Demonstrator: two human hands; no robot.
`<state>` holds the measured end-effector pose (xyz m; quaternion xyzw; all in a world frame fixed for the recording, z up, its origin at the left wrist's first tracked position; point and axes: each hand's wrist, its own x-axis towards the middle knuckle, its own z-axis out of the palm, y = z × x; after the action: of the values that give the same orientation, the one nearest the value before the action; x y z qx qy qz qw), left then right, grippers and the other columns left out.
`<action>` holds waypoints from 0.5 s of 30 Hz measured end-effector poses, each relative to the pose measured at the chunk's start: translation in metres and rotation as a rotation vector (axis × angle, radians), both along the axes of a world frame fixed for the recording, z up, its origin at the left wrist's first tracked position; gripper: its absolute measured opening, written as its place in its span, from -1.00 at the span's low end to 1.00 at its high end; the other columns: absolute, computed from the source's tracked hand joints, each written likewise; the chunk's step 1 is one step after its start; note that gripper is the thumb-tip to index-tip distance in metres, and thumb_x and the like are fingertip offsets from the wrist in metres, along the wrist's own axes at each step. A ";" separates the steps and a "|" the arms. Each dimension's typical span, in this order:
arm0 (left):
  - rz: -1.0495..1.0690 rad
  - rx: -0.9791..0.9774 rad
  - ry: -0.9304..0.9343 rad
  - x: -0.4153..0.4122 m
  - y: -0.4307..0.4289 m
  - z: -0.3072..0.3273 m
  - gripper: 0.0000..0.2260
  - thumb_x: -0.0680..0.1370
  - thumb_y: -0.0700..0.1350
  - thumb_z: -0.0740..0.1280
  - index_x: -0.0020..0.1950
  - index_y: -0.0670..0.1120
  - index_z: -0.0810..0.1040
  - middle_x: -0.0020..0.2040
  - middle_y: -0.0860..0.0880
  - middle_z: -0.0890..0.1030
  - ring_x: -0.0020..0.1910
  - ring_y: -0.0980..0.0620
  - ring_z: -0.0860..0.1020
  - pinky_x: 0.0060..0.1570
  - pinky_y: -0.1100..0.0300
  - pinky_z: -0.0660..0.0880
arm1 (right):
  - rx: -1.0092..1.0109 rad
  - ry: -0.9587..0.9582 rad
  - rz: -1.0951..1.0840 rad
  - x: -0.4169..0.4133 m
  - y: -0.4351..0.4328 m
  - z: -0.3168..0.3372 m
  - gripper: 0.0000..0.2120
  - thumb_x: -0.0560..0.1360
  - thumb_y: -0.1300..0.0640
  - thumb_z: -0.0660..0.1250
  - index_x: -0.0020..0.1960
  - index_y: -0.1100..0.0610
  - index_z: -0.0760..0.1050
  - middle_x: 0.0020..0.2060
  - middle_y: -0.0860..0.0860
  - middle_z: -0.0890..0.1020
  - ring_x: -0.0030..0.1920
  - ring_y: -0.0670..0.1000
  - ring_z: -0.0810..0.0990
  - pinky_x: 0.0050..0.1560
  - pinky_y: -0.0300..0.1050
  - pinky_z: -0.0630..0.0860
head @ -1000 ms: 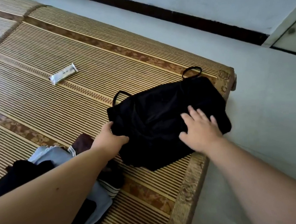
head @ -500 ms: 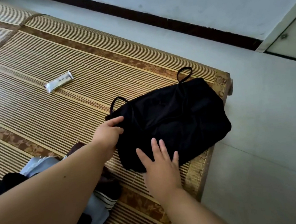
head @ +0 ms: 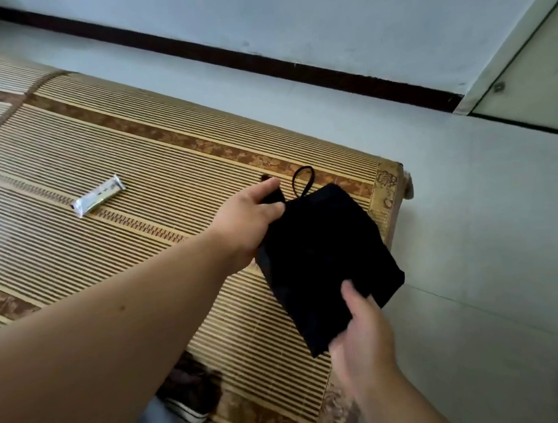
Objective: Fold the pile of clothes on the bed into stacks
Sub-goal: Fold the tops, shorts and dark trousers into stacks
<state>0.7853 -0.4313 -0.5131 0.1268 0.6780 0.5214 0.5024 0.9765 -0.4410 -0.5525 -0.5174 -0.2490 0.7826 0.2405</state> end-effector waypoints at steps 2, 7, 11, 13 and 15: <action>-0.048 0.026 -0.038 0.014 0.026 0.000 -0.66 0.58 -0.25 0.29 0.16 0.19 0.58 0.04 0.13 0.56 -0.02 0.10 0.60 -0.17 0.25 0.56 | 0.051 -0.067 -0.064 0.015 0.019 -0.007 -0.74 0.58 -0.03 0.24 0.25 -0.10 0.51 0.10 -0.06 0.67 0.13 0.01 0.63 0.19 0.03 0.52; 0.116 -0.169 0.111 0.017 0.025 -0.036 -0.75 0.58 -0.17 0.33 0.20 0.11 0.56 0.05 0.08 0.61 -0.21 0.18 0.64 -0.41 0.37 0.49 | 0.219 -0.516 -0.145 0.039 0.050 -0.026 -0.43 0.51 0.02 0.40 0.46 0.07 0.29 0.30 0.07 0.53 0.14 0.01 0.56 0.08 -0.08 0.53; -0.231 -0.420 0.590 -0.003 0.007 -0.067 -0.48 0.51 -0.01 0.41 0.44 0.08 0.36 0.29 0.00 0.52 0.19 0.00 0.54 0.11 0.11 0.54 | 0.027 -0.474 0.003 0.038 0.049 -0.047 -0.27 0.37 0.04 0.55 0.45 0.10 0.32 0.27 0.06 0.54 0.21 0.11 0.55 0.24 0.08 0.50; -0.439 -0.536 0.760 -0.006 0.008 -0.076 -0.34 0.49 0.09 0.41 0.53 0.06 0.21 0.46 -0.05 0.36 0.42 -0.10 0.34 0.40 -0.07 0.31 | -0.002 -0.423 0.037 0.034 0.047 -0.056 -0.46 0.38 0.17 0.54 0.32 0.12 0.48 0.09 0.02 0.64 0.08 0.06 0.62 0.16 0.03 0.55; -0.508 -0.629 0.858 -0.007 0.013 -0.082 -0.27 0.47 0.15 0.41 0.55 0.11 0.14 0.47 -0.08 0.27 0.43 -0.18 0.23 0.39 -0.09 0.25 | 0.038 -0.469 -0.005 0.033 0.048 -0.062 -0.61 0.41 0.22 0.51 0.21 0.14 0.55 -0.07 -0.02 0.66 -0.05 0.02 0.64 -0.05 -0.10 0.56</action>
<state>0.7787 -0.4179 -0.5948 0.3298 0.8911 0.0607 0.3059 1.0099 -0.3926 -0.6150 -0.6812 -0.3115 0.6355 0.1875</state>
